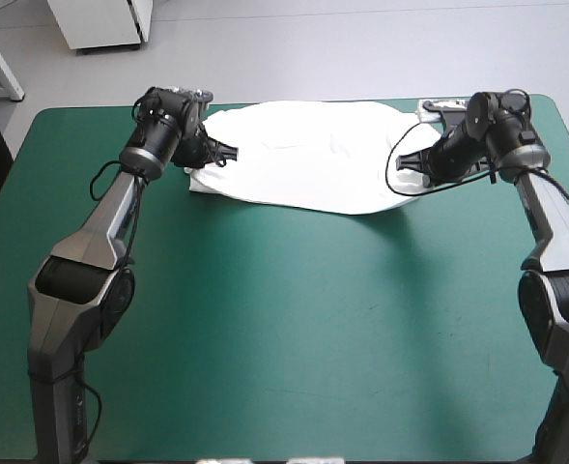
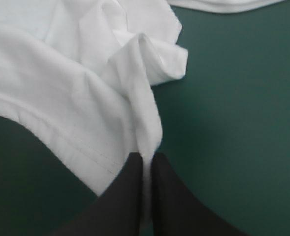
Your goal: Fold the cloth
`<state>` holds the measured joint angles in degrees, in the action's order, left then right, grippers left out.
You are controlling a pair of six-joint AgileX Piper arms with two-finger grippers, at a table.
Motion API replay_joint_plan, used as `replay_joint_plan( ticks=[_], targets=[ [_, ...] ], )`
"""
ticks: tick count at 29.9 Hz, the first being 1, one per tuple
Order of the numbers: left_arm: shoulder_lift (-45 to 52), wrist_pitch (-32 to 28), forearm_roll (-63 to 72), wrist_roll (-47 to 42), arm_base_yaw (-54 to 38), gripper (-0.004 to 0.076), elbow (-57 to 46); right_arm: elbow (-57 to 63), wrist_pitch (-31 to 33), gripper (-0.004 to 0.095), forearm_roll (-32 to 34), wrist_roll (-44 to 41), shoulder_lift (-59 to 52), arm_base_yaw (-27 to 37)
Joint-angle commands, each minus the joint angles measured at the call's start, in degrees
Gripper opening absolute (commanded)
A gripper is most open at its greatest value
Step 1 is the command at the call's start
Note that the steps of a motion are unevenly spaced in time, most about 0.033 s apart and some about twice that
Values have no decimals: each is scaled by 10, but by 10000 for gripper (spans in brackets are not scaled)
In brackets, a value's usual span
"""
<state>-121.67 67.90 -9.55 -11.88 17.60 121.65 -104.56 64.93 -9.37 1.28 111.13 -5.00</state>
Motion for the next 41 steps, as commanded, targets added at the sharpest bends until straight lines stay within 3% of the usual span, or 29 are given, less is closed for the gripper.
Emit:
replay_joint_plan(
  ticks=[1, 9, 18, 24, 33, 41],
  targets=[
    [111, -101, 18, -8, 5, -9, -124, 65, -58, -13, -9, 5, -74, 0],
    [279, -206, 59, -12, 8, -9, -455, 344, -144, -13, -9, 20, -200, 0],
    [447, -231, 136, -2, 8, -9, -722, 537, -127, -13, -10, 21, -342, 0],
    [553, -194, 161, -4, 8, -9, -814, 585, -54, -13, -10, 19, -425, 0],
    [670, -84, 196, -4, 8, -9, -877, 652, 46, -13, -28, 13, -527, 0],
    [702, -60, 205, -4, 8, -9, -894, 701, 64, -13, -28, 0, -583, 0]
  ],
)
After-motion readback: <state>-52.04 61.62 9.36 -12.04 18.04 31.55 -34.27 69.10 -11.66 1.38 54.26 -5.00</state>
